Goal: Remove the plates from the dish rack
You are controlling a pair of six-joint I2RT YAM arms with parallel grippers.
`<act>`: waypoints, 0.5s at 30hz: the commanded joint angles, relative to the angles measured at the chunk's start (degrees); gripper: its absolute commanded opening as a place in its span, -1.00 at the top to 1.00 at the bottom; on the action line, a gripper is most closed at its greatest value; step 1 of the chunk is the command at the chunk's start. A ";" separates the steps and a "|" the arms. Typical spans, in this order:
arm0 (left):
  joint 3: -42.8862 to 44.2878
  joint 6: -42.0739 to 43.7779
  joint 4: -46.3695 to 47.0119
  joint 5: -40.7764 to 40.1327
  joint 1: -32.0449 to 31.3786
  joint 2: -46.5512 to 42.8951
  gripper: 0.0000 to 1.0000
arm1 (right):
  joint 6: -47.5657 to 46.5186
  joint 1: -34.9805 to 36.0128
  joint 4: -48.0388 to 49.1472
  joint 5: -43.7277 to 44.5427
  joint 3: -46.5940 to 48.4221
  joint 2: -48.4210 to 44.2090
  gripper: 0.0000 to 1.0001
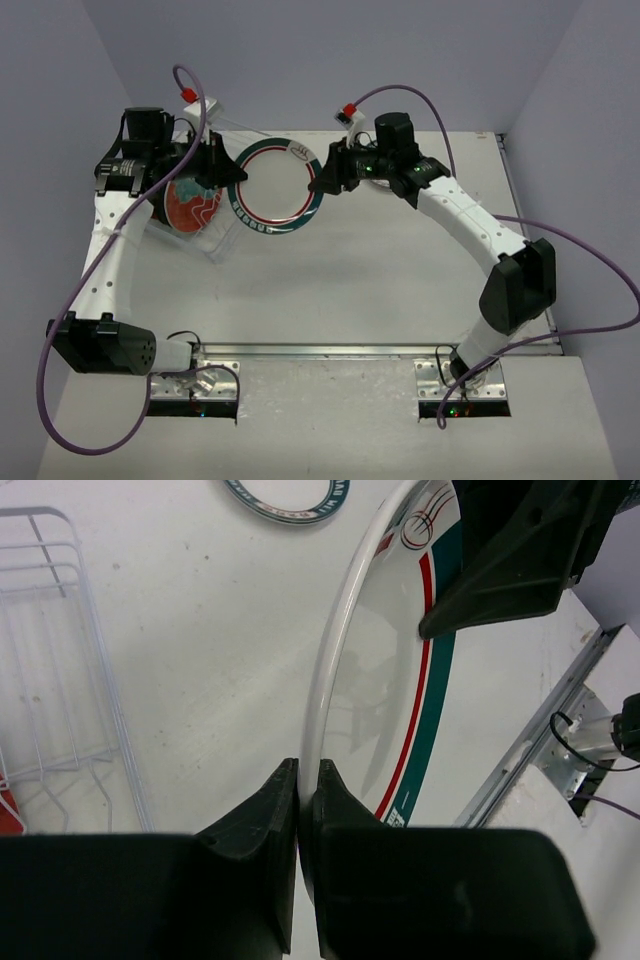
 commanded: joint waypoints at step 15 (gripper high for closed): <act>-5.29 -8.90 11.94 -16.84 -1.61 -2.19 -1.00 | 15.23 -14.28 4.23 5.35 3.16 7.89 1.00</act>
